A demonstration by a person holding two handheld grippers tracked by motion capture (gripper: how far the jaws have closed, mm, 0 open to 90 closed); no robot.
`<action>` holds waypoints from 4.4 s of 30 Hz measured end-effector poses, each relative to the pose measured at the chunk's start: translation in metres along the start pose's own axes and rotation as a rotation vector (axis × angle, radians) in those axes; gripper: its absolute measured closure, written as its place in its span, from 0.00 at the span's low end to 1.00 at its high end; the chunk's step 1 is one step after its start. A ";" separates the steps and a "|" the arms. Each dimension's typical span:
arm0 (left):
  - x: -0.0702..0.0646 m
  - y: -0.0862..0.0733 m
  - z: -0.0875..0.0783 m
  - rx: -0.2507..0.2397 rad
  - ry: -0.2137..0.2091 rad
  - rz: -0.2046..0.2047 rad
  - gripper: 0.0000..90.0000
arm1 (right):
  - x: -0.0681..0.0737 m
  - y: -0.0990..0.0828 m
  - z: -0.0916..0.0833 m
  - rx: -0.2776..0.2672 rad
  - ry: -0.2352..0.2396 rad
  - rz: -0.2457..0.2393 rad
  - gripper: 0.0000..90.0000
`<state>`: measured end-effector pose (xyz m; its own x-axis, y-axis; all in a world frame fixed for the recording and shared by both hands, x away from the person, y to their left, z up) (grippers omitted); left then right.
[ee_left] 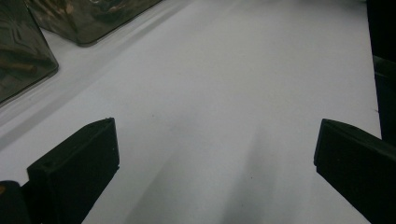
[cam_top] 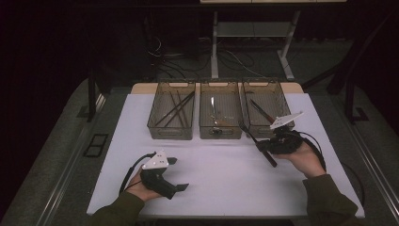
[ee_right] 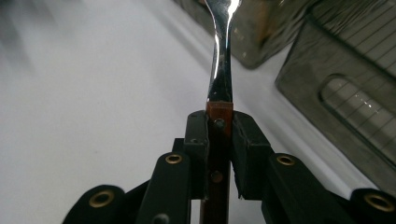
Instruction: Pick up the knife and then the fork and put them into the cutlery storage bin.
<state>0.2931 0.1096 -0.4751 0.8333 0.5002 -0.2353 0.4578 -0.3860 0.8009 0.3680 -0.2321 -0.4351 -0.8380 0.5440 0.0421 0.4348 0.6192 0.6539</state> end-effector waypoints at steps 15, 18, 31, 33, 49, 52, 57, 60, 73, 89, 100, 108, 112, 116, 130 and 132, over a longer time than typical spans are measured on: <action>0.000 0.000 0.001 0.001 0.003 -0.005 0.00 | -0.022 0.007 -0.032 -0.224 -0.074 0.048 0.86; 0.001 0.000 0.001 0.002 0.003 -0.005 0.00 | -0.025 0.008 -0.036 -0.250 -0.091 0.055 0.86; 0.001 0.000 0.001 0.002 0.005 -0.007 0.00 | -0.050 0.017 -0.059 -0.365 -0.175 0.098 0.86; 0.001 0.000 0.001 0.003 0.004 -0.009 0.00 | -0.057 0.020 -0.062 -0.383 -0.193 0.111 0.86; 0.001 0.000 0.001 -0.001 0.002 -0.008 0.00 | -0.106 0.038 -0.062 -0.437 -0.322 0.175 0.86; 0.001 0.000 0.001 -0.001 0.001 -0.008 0.00 | -0.115 0.034 -0.057 -0.411 -0.350 0.187 0.86; 0.001 0.000 0.001 0.000 0.000 -0.008 0.00 | -0.127 0.024 -0.044 -0.341 -0.368 0.210 0.86; 0.001 0.000 0.001 0.000 -0.001 -0.010 0.00 | -0.130 0.018 -0.037 -0.296 -0.364 0.225 0.86; 0.000 -0.001 0.002 0.003 -0.002 -0.015 0.00 | -0.132 0.004 -0.020 -0.150 -0.347 0.232 0.86; 0.000 -0.001 0.002 0.008 -0.002 -0.016 0.00 | -0.132 0.001 -0.011 -0.106 -0.318 0.261 0.56; 0.002 0.000 0.002 -0.001 0.004 -0.027 0.00 | -0.110 0.002 -0.030 -0.232 -0.266 0.263 0.37; 0.005 0.000 0.000 0.001 0.008 -0.021 0.00 | -0.085 0.000 -0.037 -0.294 -0.244 0.226 0.28; 0.005 0.000 -0.001 0.001 0.009 -0.018 0.00 | -0.074 0.001 -0.039 -0.300 -0.260 0.201 0.22; 0.005 0.000 -0.001 -0.002 0.009 -0.020 0.00 | -0.060 0.003 -0.040 -0.326 -0.262 0.175 0.21; 0.005 0.000 -0.001 -0.004 0.011 -0.025 0.00 | -0.012 -0.011 -0.027 -0.323 -0.202 0.095 0.16; 0.005 0.000 -0.001 -0.003 0.011 -0.025 0.00 | -0.007 -0.013 -0.025 -0.322 -0.192 0.081 0.16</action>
<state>0.2969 0.1134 -0.4756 0.8184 0.5180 -0.2488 0.4771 -0.3711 0.7966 0.3595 -0.2579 -0.4255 -0.7148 0.6991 -0.0186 0.3458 0.3765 0.8595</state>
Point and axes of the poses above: each handheld gripper's, and its own axes: z roughly forward along the jaws, y roughly out of its top, x roughly to its left, the point moved 6 cm from there along z, roughly forward along the jaws, and after that the axes turned 9 degrees about -z, right-handed, at the moved point
